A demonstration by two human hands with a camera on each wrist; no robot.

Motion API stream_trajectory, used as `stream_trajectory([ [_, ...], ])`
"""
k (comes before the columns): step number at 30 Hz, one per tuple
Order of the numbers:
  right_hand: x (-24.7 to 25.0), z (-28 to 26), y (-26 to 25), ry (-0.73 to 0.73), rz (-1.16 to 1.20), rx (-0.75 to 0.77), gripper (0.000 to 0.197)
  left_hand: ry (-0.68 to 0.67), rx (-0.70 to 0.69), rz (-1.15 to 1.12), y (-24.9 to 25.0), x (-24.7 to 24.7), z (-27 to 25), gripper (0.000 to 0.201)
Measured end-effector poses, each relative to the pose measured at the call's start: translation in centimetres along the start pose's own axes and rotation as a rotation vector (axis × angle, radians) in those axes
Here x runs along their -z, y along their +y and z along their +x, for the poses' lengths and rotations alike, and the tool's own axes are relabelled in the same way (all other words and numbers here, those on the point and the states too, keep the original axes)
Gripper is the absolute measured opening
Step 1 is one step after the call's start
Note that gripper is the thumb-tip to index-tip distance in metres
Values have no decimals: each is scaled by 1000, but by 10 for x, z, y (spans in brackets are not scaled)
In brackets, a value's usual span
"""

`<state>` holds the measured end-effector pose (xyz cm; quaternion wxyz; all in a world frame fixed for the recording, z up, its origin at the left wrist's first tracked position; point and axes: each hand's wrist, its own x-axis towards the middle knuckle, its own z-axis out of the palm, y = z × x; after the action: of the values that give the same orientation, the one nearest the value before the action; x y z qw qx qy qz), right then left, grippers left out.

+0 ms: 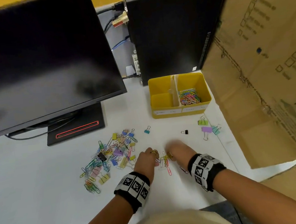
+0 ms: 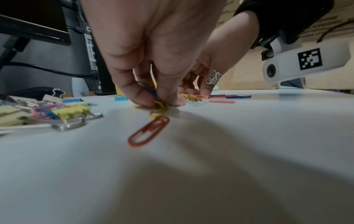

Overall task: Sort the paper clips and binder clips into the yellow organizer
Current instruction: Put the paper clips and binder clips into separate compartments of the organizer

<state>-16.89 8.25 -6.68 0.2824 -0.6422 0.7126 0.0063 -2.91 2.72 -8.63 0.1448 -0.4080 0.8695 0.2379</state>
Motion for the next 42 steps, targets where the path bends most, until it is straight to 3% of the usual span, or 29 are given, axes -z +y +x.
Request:
stream_trajectory([
  [5,-4,2,-2,-34,36,-20,36,-101,51,38,7,3,7,29],
  [11,-1,-4,3,14,95,-35,35,-158,90,-89,6,15,13,24],
  [15,5,-7,23,129,389,-107,26,-6,26,-325,16,54,6,17],
  [17,20,-10,32,236,568,-162,21,53,0,-468,29,80,10,15],
  [21,84,-16,52,538,973,-234,39,144,-109,-606,75,135,45,17],
  [24,129,-1,74,762,964,-304,32,212,-170,-663,113,164,88,17],
  [26,148,15,86,849,858,-370,14,228,-157,-641,134,174,115,18],
  [28,158,24,93,777,602,-434,7,239,-128,-542,146,178,135,23],
  [32,156,23,92,390,251,-375,23,59,-121,-236,146,171,144,49],
  [34,148,14,89,373,123,-306,22,45,-192,-122,139,168,133,47],
  [38,108,-20,70,464,227,-62,35,226,-368,-91,100,159,83,44],
  [40,75,-39,55,255,284,-29,36,256,-379,-102,71,145,58,37],
  [42,37,-51,48,-15,262,-66,54,145,-336,-71,45,119,35,32],
])
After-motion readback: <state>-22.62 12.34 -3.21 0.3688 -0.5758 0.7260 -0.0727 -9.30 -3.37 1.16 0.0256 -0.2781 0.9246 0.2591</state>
